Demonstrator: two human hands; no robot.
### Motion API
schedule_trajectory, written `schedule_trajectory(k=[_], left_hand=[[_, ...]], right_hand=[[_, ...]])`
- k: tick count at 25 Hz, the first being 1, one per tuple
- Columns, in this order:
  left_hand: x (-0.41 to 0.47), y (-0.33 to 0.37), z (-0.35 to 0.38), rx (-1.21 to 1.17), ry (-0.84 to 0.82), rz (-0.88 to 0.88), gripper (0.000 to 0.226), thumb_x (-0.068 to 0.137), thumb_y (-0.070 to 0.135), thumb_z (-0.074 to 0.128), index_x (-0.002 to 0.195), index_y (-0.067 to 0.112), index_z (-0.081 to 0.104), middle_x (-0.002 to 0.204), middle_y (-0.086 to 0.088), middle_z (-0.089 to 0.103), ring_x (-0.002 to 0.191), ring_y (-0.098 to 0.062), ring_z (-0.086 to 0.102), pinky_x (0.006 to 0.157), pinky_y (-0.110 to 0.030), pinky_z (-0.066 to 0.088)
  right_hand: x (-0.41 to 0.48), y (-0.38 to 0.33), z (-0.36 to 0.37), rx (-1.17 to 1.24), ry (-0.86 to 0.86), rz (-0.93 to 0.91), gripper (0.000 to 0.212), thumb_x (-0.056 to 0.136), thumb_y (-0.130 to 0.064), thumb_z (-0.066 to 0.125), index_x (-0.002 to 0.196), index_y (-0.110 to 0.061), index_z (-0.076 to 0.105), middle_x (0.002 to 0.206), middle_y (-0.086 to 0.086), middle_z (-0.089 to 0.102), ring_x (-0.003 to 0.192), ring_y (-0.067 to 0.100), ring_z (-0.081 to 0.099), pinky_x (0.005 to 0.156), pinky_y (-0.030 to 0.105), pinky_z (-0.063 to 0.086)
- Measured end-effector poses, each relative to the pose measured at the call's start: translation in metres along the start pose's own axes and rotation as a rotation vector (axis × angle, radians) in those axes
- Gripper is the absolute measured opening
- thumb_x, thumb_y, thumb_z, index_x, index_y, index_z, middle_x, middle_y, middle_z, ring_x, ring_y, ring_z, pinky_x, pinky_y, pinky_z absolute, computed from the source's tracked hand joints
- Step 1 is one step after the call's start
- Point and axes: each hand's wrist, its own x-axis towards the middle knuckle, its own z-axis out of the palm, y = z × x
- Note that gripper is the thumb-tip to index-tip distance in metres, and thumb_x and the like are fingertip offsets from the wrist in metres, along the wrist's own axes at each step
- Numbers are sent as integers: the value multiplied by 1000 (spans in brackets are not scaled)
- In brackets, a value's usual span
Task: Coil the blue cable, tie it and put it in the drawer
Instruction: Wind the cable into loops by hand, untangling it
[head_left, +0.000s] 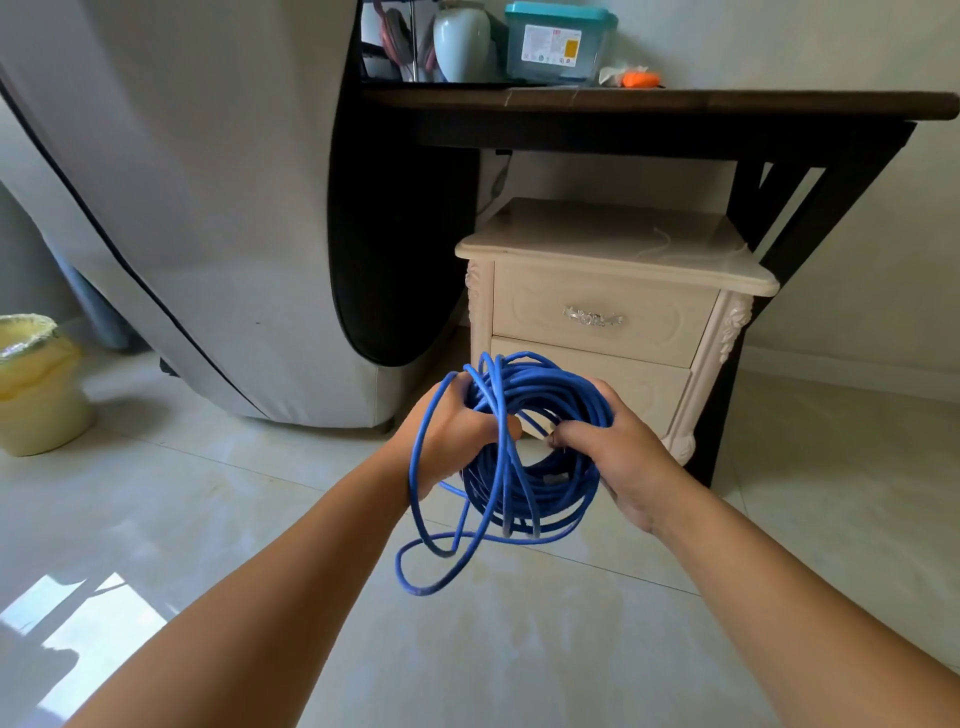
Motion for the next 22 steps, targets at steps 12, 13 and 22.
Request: schedule_trajectory(k=[12,13,22], left_hand=[[3,-2,18,754,245,89,18,83,29,64,99,22,58,79,9,61,68,-12,57,60,-28,47],[2,-1,16,707,235,89,25,80,33,67,101,24,56,82,10,60,73,-13,58,64,-29,49],[0,-1,-8,504,65,112,36,70,26,76,101,24,58,82,9,62,73,-7,61,61,-23,51]], right_hand=[[-32,-17,42,-181,-7,44,52,84,-37,74,124,-28,43,109,-4,65,86,12,70,63,17,52],[-29,-18,38,-118,10,47,41,88,-27,71,122,-25,49,104,3,68,77,17,72,60,22,56],[-6,-5,11,101,141,161,8,93,-15,66,100,-19,69,64,5,66,52,20,65,52,31,58]])
